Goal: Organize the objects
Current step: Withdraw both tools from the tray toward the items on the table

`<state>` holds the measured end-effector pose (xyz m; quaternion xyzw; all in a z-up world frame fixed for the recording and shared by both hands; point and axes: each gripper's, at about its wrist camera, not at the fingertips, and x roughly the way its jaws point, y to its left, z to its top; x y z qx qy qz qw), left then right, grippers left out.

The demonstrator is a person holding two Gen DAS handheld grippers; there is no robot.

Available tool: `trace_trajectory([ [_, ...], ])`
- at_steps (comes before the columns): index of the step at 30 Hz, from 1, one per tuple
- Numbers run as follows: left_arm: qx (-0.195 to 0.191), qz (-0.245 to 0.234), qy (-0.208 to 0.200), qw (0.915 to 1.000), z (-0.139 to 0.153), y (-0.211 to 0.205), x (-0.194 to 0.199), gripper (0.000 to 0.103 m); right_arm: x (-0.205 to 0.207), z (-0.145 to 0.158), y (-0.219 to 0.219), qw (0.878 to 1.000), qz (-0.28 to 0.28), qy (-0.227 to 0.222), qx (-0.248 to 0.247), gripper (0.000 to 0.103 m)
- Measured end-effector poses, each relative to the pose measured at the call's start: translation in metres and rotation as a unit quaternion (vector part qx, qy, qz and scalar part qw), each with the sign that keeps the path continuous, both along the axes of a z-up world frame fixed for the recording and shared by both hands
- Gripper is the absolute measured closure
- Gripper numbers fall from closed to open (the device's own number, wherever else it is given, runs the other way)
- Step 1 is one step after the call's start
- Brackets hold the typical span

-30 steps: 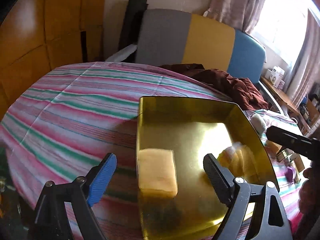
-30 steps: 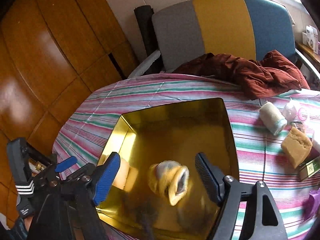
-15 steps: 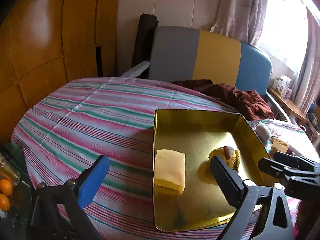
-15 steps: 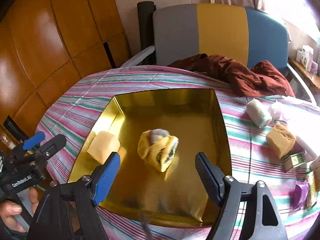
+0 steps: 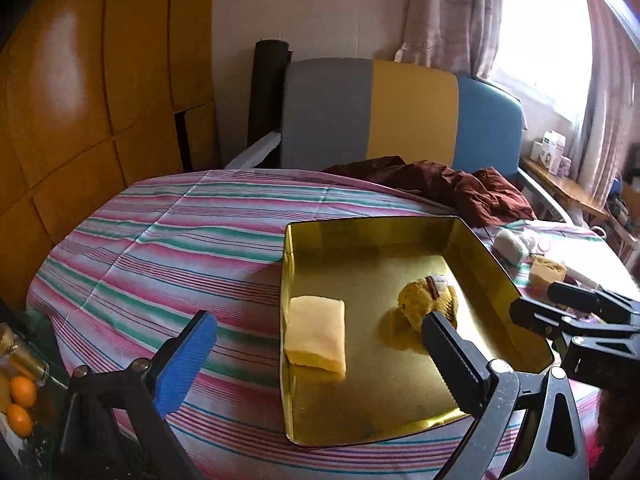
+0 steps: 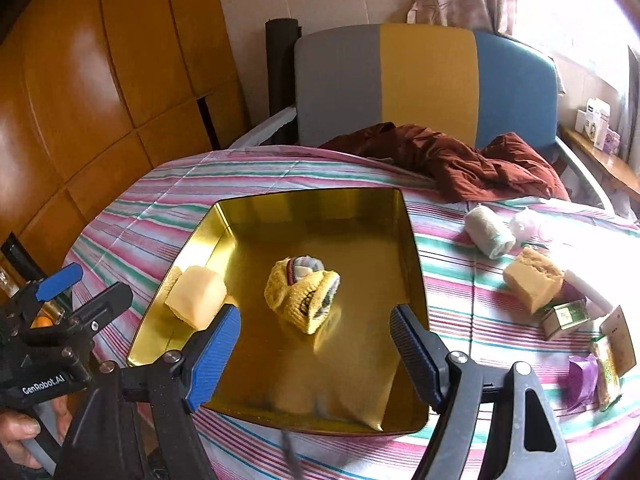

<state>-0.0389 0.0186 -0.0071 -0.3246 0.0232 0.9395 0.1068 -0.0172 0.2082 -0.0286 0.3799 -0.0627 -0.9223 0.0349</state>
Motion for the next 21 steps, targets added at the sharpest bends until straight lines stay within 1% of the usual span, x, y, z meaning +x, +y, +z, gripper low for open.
trace_trajectory([
  [4,-0.004,-0.006,-0.004,1.0,-0.001,0.007,0.002,0.001,0.003,-0.001,0.01,1.0,-0.014,-0.001,-0.001,0.024],
  [10,-0.027,-0.019,0.002,0.9995,-0.002,0.02,0.008,0.001,0.007,-0.003,0.028,0.999,-0.035,-0.003,-0.004,0.024],
  [21,-0.028,-0.052,-0.004,0.9982,-0.002,0.041,0.012,0.001,0.016,-0.001,0.068,0.997,-0.08,-0.003,0.001,0.024],
])
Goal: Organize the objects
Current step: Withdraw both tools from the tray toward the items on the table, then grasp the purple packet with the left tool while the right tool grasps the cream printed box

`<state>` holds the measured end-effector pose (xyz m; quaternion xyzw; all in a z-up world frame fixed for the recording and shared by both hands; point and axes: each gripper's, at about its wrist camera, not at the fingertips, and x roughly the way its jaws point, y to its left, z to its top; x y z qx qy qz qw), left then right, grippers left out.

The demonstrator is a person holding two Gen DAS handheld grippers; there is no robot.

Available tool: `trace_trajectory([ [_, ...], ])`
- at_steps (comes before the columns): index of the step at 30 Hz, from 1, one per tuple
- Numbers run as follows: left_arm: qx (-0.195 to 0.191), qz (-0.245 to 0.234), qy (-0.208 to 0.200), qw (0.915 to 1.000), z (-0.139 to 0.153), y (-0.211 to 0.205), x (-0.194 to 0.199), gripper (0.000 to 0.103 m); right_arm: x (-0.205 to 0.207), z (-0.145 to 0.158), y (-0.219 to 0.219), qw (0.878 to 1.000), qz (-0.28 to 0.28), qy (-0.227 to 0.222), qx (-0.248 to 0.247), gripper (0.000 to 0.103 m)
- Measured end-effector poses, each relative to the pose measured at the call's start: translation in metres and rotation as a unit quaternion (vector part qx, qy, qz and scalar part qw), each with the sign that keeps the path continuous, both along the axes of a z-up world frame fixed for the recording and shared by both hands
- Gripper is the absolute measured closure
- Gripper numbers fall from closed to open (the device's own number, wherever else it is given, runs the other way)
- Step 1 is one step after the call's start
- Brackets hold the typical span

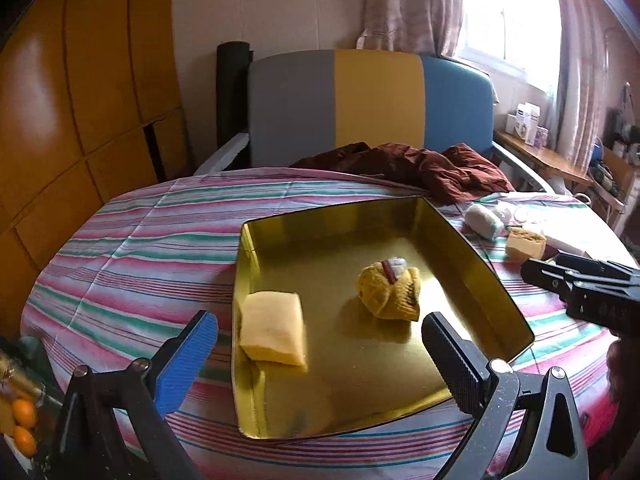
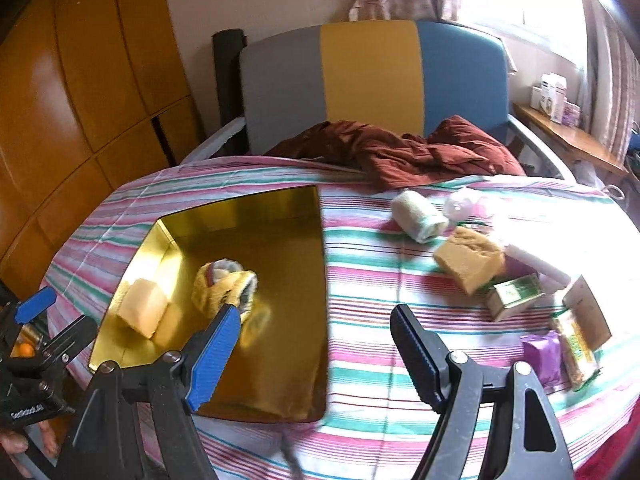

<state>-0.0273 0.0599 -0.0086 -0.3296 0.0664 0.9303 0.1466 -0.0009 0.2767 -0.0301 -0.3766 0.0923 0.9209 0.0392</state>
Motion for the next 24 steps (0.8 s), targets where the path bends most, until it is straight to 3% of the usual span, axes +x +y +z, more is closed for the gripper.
trace_trajectory([
  [13,-0.01,-0.046,-0.004,0.9989,-0.001,0.029,0.004,0.001,0.009,0.002,0.048,0.999,-0.054,-0.005,0.008,0.024],
  [24,-0.009,-0.084,-0.011,0.9963,0.001,0.058,0.004,0.001,0.03,0.008,0.135,0.99,-0.141,-0.008,0.008,0.024],
])
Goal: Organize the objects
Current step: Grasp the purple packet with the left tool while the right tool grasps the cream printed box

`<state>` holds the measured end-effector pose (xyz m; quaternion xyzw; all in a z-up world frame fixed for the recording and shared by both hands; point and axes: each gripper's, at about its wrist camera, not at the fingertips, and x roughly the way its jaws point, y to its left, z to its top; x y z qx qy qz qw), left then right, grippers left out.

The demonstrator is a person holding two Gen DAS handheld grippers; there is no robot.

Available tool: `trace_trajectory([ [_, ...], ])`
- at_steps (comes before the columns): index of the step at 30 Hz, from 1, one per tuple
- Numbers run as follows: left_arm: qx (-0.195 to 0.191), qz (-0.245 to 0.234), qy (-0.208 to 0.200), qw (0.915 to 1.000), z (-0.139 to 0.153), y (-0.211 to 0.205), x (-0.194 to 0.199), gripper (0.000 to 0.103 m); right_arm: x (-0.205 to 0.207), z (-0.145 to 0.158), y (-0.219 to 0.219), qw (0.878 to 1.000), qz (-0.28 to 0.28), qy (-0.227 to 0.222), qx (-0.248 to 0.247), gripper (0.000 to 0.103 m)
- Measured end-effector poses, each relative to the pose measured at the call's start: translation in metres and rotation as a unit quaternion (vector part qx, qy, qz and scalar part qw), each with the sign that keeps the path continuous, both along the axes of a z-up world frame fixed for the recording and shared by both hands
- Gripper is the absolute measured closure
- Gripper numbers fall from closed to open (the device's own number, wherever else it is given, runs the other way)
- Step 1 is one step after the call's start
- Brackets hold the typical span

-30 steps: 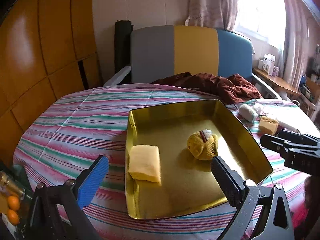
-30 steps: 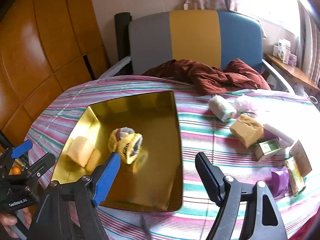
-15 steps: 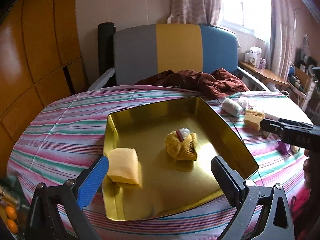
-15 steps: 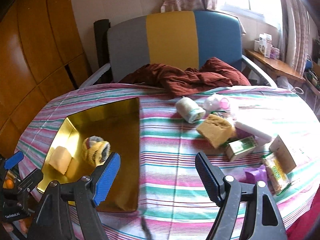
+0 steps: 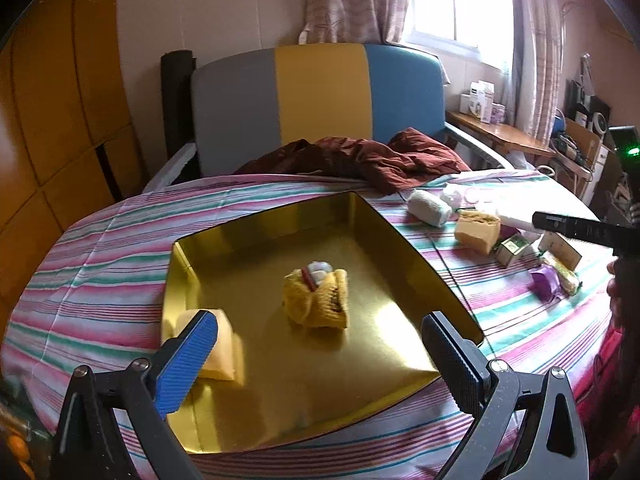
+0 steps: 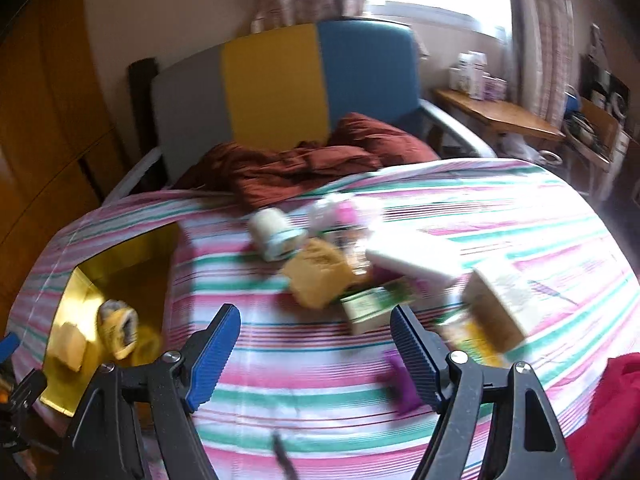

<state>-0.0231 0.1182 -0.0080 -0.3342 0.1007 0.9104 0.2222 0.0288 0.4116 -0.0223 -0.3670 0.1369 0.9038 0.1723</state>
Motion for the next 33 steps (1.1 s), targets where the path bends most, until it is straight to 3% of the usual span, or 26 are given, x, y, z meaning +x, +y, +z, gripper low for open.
trace_trajectory([
  [5,-0.009,-0.03,0.004,0.9995,0.0,0.023,0.005,0.001,0.021,-0.007,0.058,0.996,-0.08,0.012,-0.038,0.024],
  [10,-0.012,-0.077,0.0,0.9969,0.0,0.055,0.008,0.001,0.046,-0.019,0.101,0.979,-0.141,0.054,-0.136,0.021],
  [18,-0.016,-0.162,-0.021,0.9864,-0.008,0.121,0.015,0.001,0.062,-0.021,0.117,0.964,-0.161,0.108,-0.184,0.021],
  [26,-0.016,-0.24,-0.087,0.9668,-0.034,0.203,0.015,0.013,0.074,-0.024,0.13,0.948,-0.175,0.144,-0.224,0.021],
  [33,-0.004,-0.261,-0.167,0.9506,-0.061,0.264,0.008,0.024,0.077,-0.025,0.133,0.942,-0.18,0.16,-0.235,0.021],
])
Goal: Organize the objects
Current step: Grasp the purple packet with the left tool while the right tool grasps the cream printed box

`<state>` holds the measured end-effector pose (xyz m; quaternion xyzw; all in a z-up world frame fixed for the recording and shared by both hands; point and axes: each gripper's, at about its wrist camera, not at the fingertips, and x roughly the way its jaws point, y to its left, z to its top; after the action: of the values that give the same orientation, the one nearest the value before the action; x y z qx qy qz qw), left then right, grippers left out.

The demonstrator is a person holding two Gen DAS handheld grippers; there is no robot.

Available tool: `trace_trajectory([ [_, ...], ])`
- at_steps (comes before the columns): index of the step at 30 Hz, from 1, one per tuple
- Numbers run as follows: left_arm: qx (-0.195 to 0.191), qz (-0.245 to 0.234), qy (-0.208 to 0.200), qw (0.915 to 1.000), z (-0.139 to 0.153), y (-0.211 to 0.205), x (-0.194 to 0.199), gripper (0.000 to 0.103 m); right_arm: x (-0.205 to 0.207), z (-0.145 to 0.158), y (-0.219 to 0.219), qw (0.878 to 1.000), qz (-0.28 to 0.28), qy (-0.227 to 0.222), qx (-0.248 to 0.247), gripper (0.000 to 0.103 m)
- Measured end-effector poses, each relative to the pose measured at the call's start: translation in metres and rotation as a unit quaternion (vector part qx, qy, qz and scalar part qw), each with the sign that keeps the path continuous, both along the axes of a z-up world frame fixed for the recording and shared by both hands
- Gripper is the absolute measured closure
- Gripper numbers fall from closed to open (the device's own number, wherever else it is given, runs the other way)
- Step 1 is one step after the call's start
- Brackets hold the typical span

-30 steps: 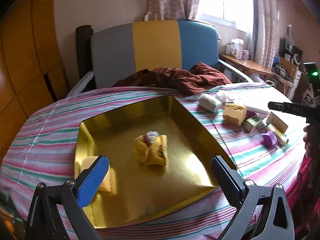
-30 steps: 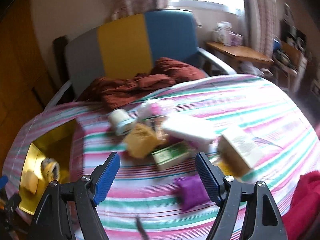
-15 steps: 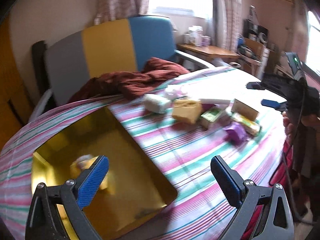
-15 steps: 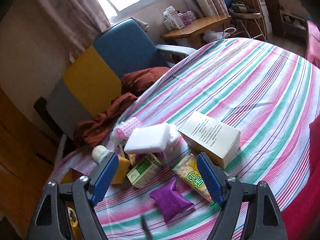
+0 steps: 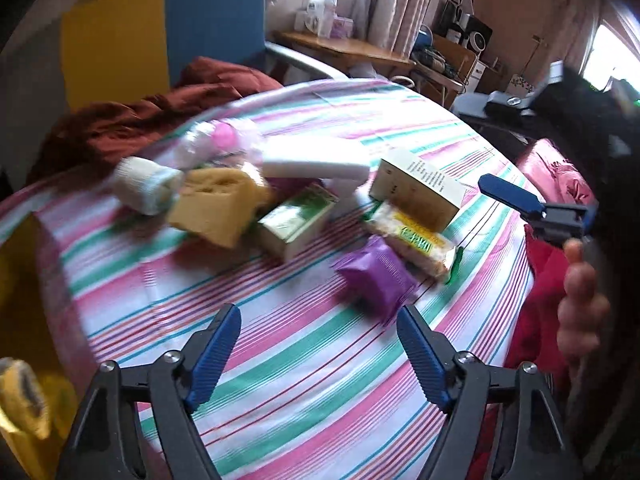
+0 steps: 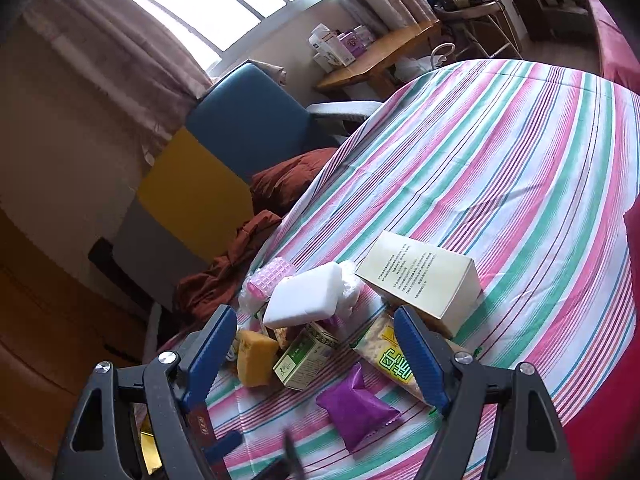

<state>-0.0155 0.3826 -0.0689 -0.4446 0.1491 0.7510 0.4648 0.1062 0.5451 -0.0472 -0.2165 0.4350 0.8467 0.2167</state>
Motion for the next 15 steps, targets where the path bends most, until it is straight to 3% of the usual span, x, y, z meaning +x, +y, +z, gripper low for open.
trace_trajectory([
  [8,-0.018,0.005,-0.047,0.9987,-0.024,0.047,-0.005,0.024,0.0,0.0,0.001,1.0,0.006,0.011,-0.001,0.02],
  [15,-0.035,0.025,-0.062,0.9972,-0.04,0.073,-0.01,0.024,0.001,-0.002,0.002,1.0,0.008,0.013,-0.006,0.02],
])
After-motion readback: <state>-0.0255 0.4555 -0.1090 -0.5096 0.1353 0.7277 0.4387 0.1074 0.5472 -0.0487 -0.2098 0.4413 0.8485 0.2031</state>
